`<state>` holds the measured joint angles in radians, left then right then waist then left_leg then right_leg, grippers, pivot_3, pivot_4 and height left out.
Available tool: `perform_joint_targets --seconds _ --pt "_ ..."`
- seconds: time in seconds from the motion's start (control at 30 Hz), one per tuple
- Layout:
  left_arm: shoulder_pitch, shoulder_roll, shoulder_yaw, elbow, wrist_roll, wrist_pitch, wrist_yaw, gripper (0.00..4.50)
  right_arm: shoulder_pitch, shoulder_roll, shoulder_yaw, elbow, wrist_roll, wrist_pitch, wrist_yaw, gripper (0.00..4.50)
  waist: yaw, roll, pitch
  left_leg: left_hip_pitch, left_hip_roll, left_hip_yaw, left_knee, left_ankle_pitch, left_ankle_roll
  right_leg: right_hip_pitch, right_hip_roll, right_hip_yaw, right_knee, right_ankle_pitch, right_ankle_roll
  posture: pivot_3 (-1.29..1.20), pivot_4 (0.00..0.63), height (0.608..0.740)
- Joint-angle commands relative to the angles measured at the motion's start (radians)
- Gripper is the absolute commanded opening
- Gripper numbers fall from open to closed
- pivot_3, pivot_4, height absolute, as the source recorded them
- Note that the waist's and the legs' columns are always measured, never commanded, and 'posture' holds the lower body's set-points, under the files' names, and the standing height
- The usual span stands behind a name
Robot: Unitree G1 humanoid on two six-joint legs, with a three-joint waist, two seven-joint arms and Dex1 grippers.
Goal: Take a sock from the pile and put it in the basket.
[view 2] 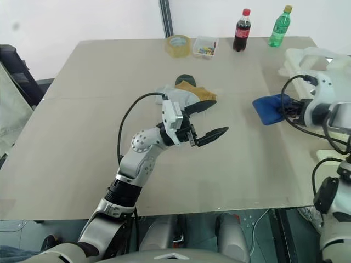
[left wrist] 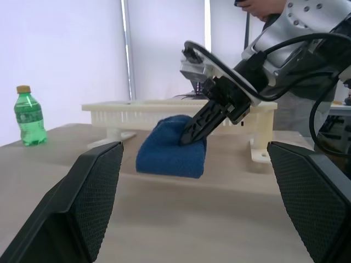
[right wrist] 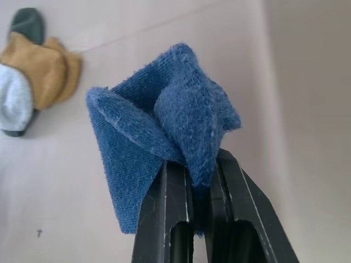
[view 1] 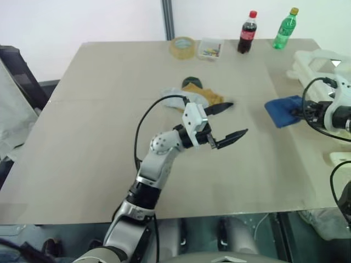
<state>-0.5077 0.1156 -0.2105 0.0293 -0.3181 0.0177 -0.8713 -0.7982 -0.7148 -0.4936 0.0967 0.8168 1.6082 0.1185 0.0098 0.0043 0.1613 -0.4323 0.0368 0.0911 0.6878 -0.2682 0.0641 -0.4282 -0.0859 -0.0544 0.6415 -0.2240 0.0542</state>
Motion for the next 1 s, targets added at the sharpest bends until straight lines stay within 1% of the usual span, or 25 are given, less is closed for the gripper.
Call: perform_joint_targets --seconds 0.03,0.13,0.23,0.37,0.43,0.5,0.57,0.7,0.77,0.83,0.9,1.0 --pt "-0.012 -0.003 0.002 -0.038 -0.019 -0.003 -0.005 4.50 -0.006 0.027 -0.044 -0.081 0.138 0.006 -0.070 0.12 0.004 0.000 0.000 0.000 0.000 0.000 0.000 0.000 0.000 0.000 0.000 0.000 0.000 0.000 0.000 0.00 0.150 0.735" --pt "-0.010 -0.006 -0.002 -0.033 -0.013 -0.009 -0.008 4.50 0.003 0.077 -0.055 -0.102 0.282 0.006 -0.165 0.12 0.004 0.000 0.000 0.000 0.000 0.000 -0.001 0.000 0.000 0.000 0.000 0.000 0.000 0.000 0.000 0.00 0.150 0.735" --pt "-0.008 -0.008 -0.003 -0.028 -0.010 -0.012 -0.008 4.50 0.049 0.134 -0.058 -0.142 0.396 0.006 -0.277 0.12 0.005 0.000 0.000 0.000 0.000 0.001 -0.001 0.000 0.000 0.000 0.000 0.000 0.000 0.000 0.000 0.00 0.150 0.735" --pt "-0.009 -0.011 -0.006 -0.028 -0.009 -0.008 -0.008 4.50 0.154 0.209 -0.047 -0.206 0.456 0.006 -0.394 0.12 0.005 0.000 0.000 0.000 0.000 0.000 -0.001 0.000 0.000 0.000 0.000 -0.001 0.000 0.000 0.000 0.00 0.150 0.735" --pt "-0.008 -0.012 -0.005 -0.029 -0.011 -0.004 -0.007 4.50 0.200 0.226 -0.036 -0.243 0.460 0.006 -0.416 0.12 0.005 0.000 0.000 0.000 0.000 0.000 -0.001 0.000 0.000 0.000 0.000 0.000 0.000 0.000 0.000 0.00 0.150 0.735" --pt "-0.008 -0.009 -0.004 -0.028 -0.009 -0.003 -0.007 4.50 0.249 0.200 -0.014 -0.272 0.433 0.006 -0.404 0.12 0.004 0.000 0.000 0.000 0.000 0.001 0.000 0.000 0.000 0.000 0.000 0.000 0.000 0.000 0.000 0.00 0.150 0.735" --pt "-0.007 -0.004 0.002 -0.032 -0.014 0.003 -0.007 4.50 0.289 0.148 -0.014 -0.285 0.404 0.006 -0.372 0.12 0.005 0.000 0.000 0.000 0.000 0.001 0.000 0.000 0.000 0.000 0.000 0.000 0.001 0.000 0.000 0.00 0.150 0.735" --pt "-0.003 0.008 0.004 -0.036 -0.015 0.010 -0.012 4.50 0.343 -0.011 -0.008 -0.299 0.355 -0.025 -0.229 0.12 0.007 0.000 0.000 0.000 -0.001 0.001 0.001 0.000 0.000 0.000 0.000 0.001 0.001 0.000 0.000 0.00 0.150 0.735" --pt "-0.004 0.009 0.002 -0.036 -0.018 0.014 -0.015 4.50 0.350 -0.041 -0.005 -0.313 0.367 -0.028 -0.171 0.12 0.004 -0.001 0.000 0.001 -0.001 0.001 0.002 0.000 0.001 0.001 0.000 0.001 0.001 0.001 0.001 0.00 0.150 0.735" --pt "-0.005 0.010 0.001 -0.035 -0.018 0.016 -0.018 4.50 0.351 -0.038 0.007 -0.335 0.377 -0.024 -0.142 0.12 -0.003 -0.002 -0.001 0.002 0.000 0.001 0.002 -0.001 0.001 0.001 0.002 0.002 0.001 0.001 0.001 0.00 0.150 0.735" --pt "-0.007 0.009 -0.002 -0.031 -0.015 0.014 -0.022 4.50 0.357 -0.012 0.029 -0.363 0.377 -0.018 -0.131 0.12 -0.003 -0.002 -0.001 0.002 0.000 0.001 0.001 -0.001 0.001 0.001 0.003 0.002 0.001 0.001 0.001 0.00 0.150 0.735" --pt "-0.014 0.013 -0.001 -0.023 -0.007 0.008 -0.030 4.50 0.387 0.077 0.080 -0.433 0.380 -0.018 -0.149 0.12 -0.004 -0.003 -0.002 0.002 0.001 0.000 0.001 -0.001 0.001 0.001 0.005 0.002 0.001 0.001 0.001 0.00 0.150 0.735"
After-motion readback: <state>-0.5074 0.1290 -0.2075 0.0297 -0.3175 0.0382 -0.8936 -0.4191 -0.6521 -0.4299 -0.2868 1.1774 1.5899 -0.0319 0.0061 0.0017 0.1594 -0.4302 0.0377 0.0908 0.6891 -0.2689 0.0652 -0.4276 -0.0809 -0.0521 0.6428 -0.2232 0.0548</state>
